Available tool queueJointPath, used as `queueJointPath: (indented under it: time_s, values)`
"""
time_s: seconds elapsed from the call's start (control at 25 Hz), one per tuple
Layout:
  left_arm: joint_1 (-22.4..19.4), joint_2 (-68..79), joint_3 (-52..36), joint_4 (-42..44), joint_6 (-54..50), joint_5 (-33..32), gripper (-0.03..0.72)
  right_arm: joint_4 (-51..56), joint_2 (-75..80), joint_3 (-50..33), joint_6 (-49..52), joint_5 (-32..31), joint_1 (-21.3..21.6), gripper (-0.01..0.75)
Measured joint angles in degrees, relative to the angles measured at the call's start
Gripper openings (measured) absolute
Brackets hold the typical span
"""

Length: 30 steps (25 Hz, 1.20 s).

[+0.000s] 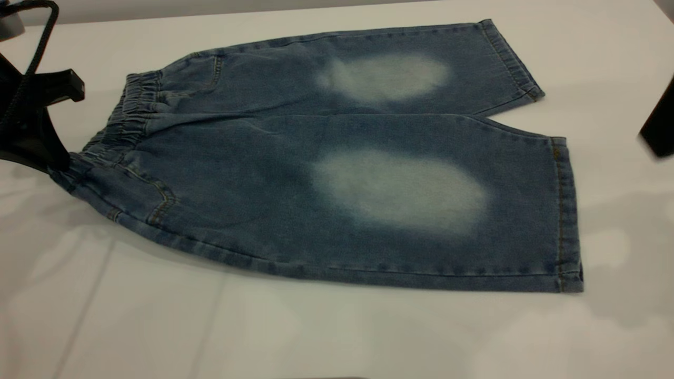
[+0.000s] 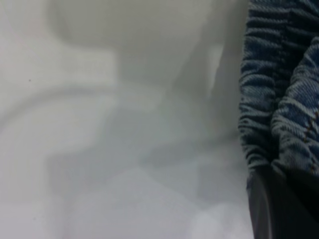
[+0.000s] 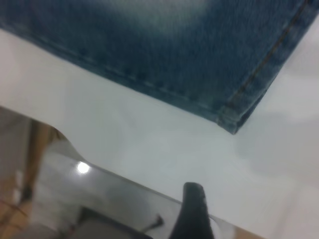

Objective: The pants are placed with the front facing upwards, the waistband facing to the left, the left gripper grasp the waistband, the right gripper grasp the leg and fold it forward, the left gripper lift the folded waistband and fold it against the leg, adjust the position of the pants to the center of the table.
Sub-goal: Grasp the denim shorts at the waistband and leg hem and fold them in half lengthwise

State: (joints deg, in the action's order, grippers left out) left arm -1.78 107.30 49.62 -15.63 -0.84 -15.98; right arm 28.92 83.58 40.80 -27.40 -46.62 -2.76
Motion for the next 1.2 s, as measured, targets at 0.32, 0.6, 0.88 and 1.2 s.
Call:
queueJointPath:
  time_s: [0.32,0.6,0.88,1.2]
  values:
    - [0.0,0.0,0.0,0.1,0.2,0.0,0.038,-12.7,9.4,4.8,11.9,5.2,-15.4,0.498]
    - [0.0,0.0,0.0,0.1,0.3,0.0,0.038,-20.8,15.6,5.1,26.1,9.9,-24.5,0.498]
    - [0.0,0.0,0.0,0.1,0.5,-0.1,0.038,-22.7,23.3,5.3,32.0,15.1,-25.2,0.498]
    - [0.0,0.0,0.0,0.1,0.8,-0.2,0.038,-23.9,29.5,5.3,32.4,19.5,-25.2,0.498]
